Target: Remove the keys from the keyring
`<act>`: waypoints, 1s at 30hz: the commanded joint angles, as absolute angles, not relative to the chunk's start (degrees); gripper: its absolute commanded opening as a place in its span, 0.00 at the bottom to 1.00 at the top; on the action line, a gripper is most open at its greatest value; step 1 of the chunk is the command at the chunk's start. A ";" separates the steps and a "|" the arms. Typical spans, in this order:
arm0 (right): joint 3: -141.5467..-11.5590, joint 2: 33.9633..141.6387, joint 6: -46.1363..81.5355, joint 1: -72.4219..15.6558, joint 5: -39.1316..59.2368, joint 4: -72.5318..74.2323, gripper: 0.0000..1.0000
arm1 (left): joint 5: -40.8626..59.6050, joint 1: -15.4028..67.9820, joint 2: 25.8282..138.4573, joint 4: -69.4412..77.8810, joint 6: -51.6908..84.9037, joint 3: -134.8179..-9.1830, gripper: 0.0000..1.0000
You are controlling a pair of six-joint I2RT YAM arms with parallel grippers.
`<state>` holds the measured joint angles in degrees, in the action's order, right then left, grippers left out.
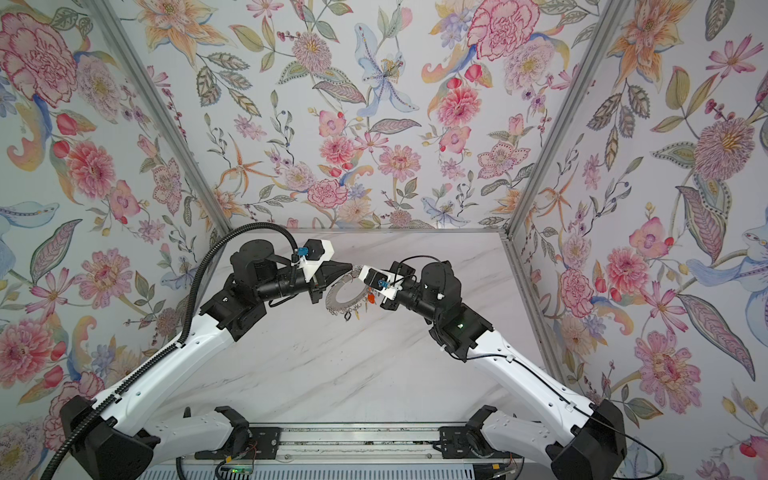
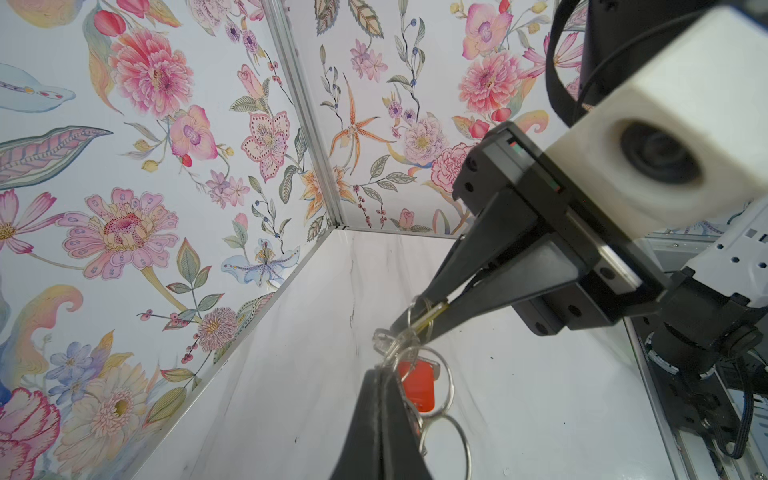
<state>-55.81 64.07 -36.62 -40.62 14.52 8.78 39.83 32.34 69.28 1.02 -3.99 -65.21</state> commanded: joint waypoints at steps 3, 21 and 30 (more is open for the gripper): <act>-55.64 63.24 -35.05 -40.48 13.01 9.70 0.00 | 39.28 32.36 66.71 10.02 -0.06 -63.72 0.00; -58.86 61.96 -35.66 -40.29 9.80 8.49 0.00 | 40.83 32.48 65.45 18.91 5.45 -59.16 0.00; -59.15 62.01 -36.31 -40.43 12.32 8.53 0.00 | 44.19 32.42 70.26 6.35 1.03 -62.93 0.10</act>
<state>-56.99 63.46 -35.83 -40.62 11.14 6.15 41.30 32.32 67.88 13.32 3.33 -60.27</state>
